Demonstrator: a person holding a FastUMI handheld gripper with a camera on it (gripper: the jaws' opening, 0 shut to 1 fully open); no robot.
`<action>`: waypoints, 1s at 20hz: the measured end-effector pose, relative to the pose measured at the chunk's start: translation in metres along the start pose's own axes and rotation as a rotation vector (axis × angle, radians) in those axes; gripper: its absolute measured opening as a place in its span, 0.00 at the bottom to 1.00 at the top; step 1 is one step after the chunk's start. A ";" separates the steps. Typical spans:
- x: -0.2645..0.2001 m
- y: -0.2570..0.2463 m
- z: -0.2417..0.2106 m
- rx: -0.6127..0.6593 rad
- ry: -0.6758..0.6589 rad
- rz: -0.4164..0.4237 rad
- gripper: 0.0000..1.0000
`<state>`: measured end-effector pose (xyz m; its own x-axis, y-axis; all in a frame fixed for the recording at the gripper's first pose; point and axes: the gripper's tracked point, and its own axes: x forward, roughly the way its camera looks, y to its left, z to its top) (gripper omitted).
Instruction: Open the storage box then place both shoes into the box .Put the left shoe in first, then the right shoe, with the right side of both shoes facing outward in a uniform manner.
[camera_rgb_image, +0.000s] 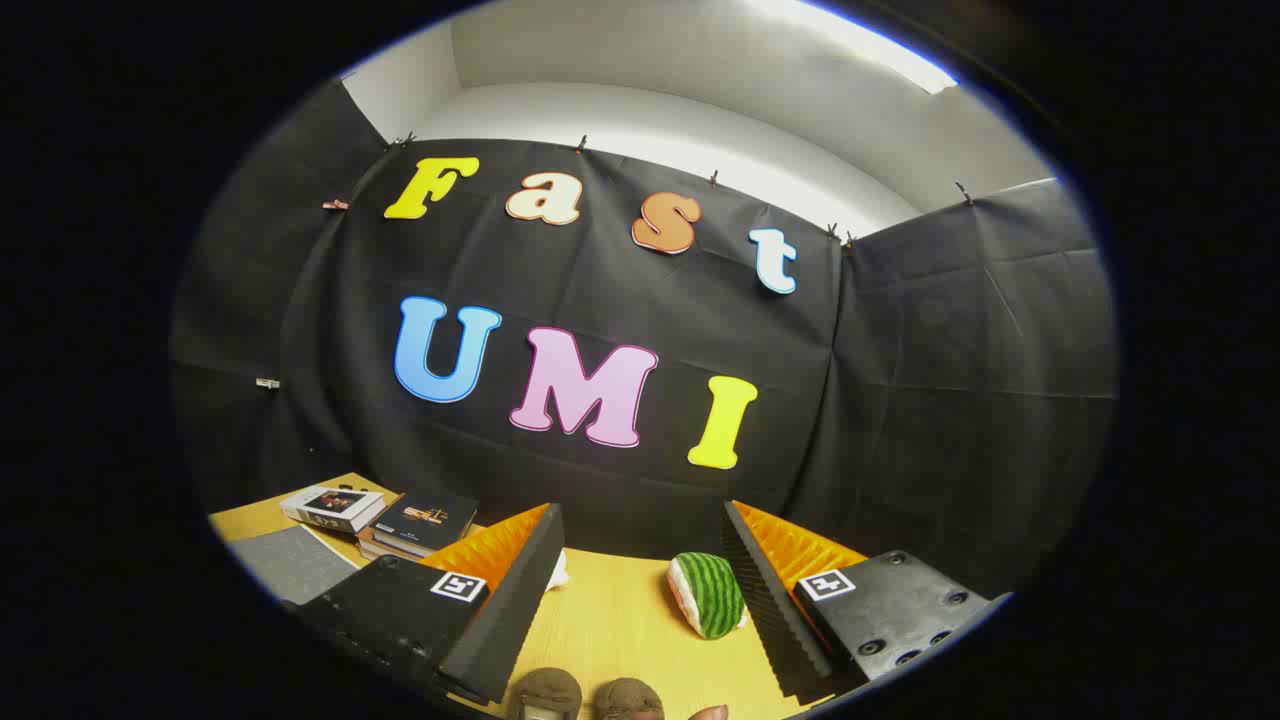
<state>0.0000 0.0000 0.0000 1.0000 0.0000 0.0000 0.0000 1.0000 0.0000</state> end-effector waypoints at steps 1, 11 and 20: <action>0.001 0.001 0.000 -0.008 0.001 0.007 0.97; 0.006 0.024 -0.006 0.015 0.008 0.069 0.97; 0.007 0.032 -0.014 0.056 0.029 0.102 0.97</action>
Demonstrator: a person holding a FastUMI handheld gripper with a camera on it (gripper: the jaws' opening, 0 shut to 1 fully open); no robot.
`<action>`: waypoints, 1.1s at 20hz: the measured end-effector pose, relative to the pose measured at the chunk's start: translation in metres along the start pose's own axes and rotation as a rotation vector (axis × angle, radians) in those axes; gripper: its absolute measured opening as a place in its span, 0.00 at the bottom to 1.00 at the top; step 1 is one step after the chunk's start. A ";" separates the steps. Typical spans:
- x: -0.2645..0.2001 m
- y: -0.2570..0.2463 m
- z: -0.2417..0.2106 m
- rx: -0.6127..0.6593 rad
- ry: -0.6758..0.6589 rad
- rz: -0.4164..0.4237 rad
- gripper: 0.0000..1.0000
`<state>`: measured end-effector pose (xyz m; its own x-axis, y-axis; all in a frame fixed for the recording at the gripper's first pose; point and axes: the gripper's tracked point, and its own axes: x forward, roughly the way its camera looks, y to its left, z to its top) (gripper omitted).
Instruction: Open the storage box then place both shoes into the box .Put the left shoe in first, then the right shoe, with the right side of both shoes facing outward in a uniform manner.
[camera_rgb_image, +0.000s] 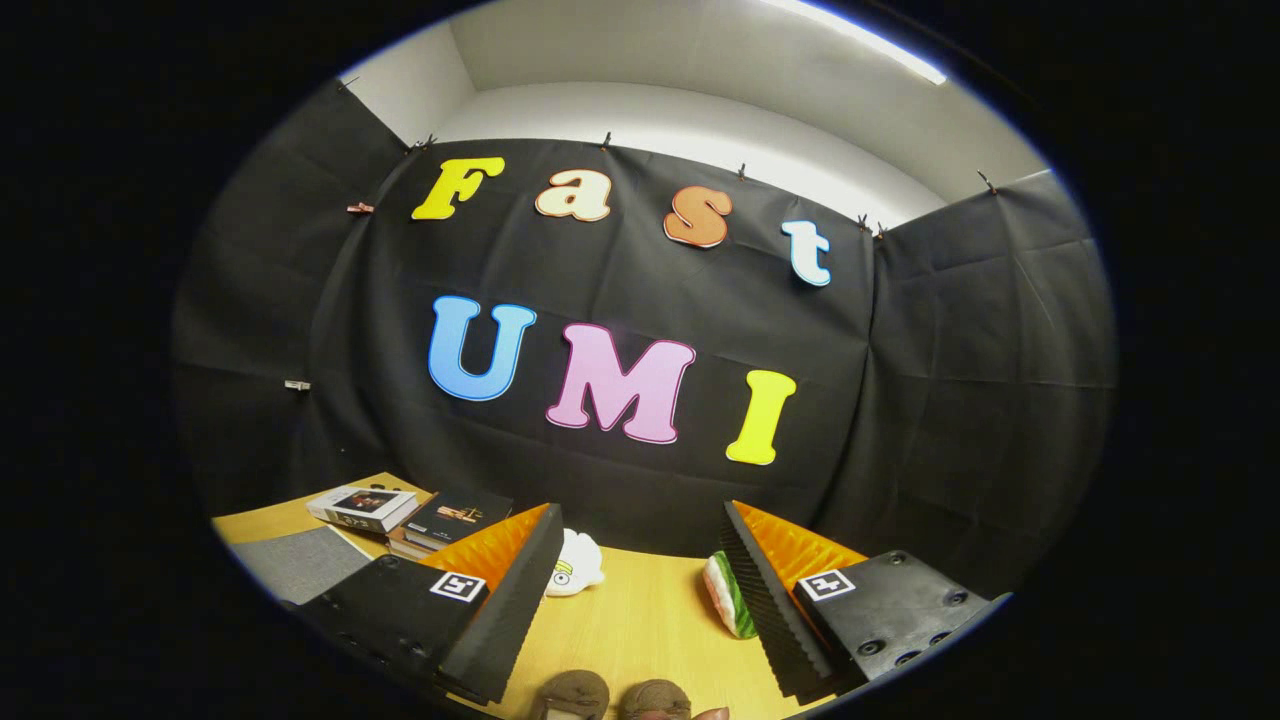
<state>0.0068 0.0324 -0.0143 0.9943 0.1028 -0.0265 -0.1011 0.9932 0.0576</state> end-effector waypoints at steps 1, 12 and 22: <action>0.000 0.000 0.000 0.003 0.002 0.004 0.97; -0.001 0.078 -0.051 0.191 0.194 0.327 0.98; -0.041 0.171 -0.150 0.530 0.612 0.653 0.98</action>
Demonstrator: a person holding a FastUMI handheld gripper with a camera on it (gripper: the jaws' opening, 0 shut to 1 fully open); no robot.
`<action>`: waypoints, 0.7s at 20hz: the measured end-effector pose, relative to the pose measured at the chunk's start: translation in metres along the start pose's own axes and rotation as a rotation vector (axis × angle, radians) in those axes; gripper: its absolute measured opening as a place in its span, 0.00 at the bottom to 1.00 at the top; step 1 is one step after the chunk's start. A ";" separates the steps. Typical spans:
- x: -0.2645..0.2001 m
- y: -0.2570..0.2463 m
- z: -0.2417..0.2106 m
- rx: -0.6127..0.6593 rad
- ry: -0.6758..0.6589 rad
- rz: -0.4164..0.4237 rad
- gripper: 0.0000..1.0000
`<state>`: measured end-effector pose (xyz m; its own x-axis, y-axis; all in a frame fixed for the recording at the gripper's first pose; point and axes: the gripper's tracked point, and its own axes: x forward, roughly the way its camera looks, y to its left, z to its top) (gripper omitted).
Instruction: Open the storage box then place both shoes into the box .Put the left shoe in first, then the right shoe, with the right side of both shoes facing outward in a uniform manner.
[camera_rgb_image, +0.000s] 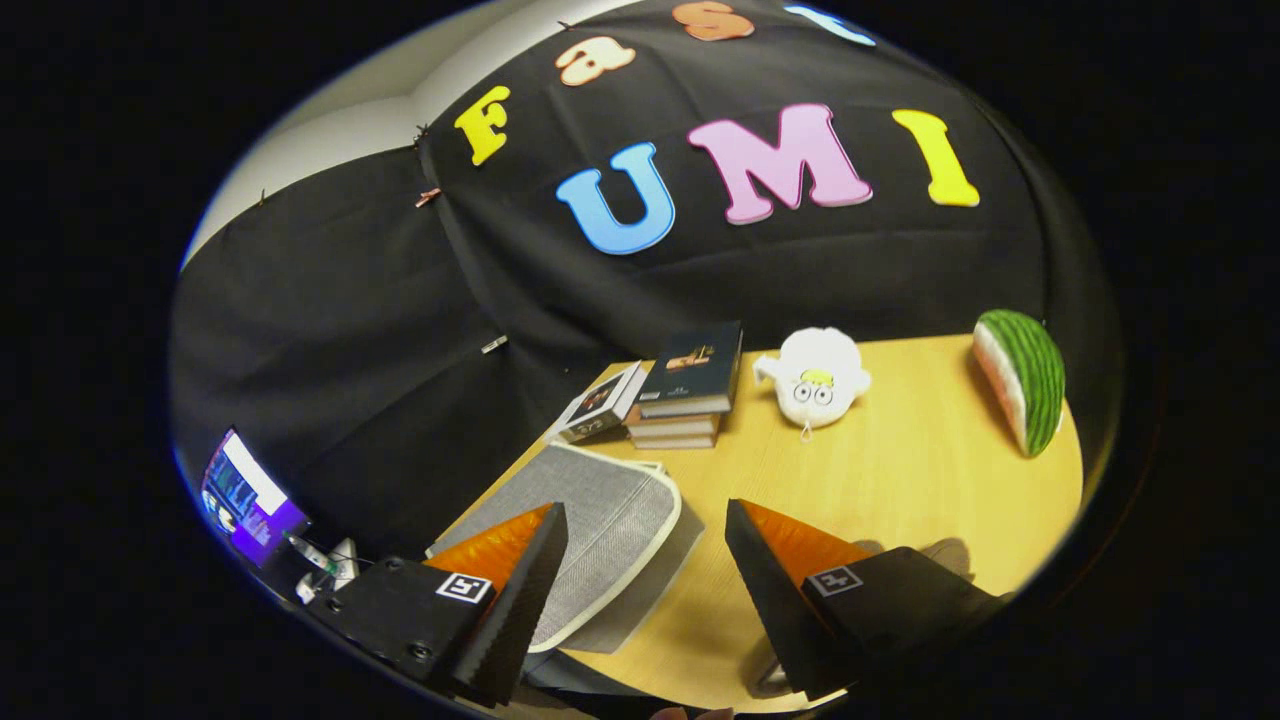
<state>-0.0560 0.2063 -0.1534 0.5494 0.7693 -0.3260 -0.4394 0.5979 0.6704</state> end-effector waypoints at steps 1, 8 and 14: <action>0.005 -0.001 -0.011 0.044 0.037 0.018 0.98; 0.044 0.006 -0.079 0.376 0.246 0.136 0.98; 0.062 0.025 -0.101 0.606 0.254 0.210 0.96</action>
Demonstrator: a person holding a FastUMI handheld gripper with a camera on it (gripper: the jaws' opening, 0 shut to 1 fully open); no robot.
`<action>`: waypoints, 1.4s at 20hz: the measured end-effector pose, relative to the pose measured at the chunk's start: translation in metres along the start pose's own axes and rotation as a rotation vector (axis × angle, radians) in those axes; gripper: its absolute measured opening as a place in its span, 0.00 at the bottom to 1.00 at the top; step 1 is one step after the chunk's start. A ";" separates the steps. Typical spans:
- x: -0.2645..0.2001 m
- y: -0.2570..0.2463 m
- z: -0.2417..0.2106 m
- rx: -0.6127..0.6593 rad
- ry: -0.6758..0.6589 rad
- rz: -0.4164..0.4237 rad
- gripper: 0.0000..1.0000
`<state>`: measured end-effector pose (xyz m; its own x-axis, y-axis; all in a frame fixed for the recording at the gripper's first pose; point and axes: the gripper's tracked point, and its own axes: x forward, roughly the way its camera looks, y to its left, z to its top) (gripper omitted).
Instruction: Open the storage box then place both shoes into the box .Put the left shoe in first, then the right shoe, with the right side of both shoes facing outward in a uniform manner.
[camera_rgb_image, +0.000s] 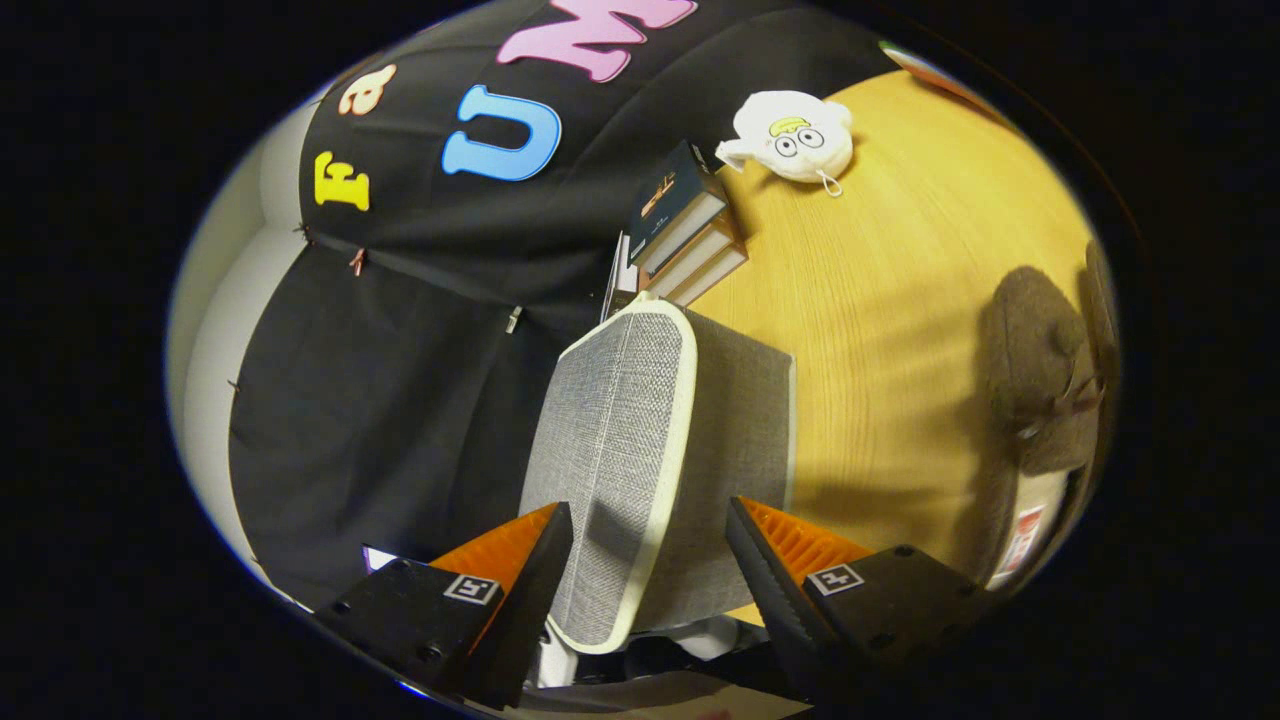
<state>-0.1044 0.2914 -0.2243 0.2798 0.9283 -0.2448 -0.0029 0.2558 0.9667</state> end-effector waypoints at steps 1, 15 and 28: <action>0.004 -0.001 0.001 0.021 -0.006 0.010 0.91; -0.024 0.081 0.026 -0.199 -0.048 0.125 0.10; 0.049 0.236 -0.005 -0.471 -0.011 0.200 0.13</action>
<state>-0.0958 0.3986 -0.0085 0.2395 0.9693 -0.0556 -0.4889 0.1699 0.8556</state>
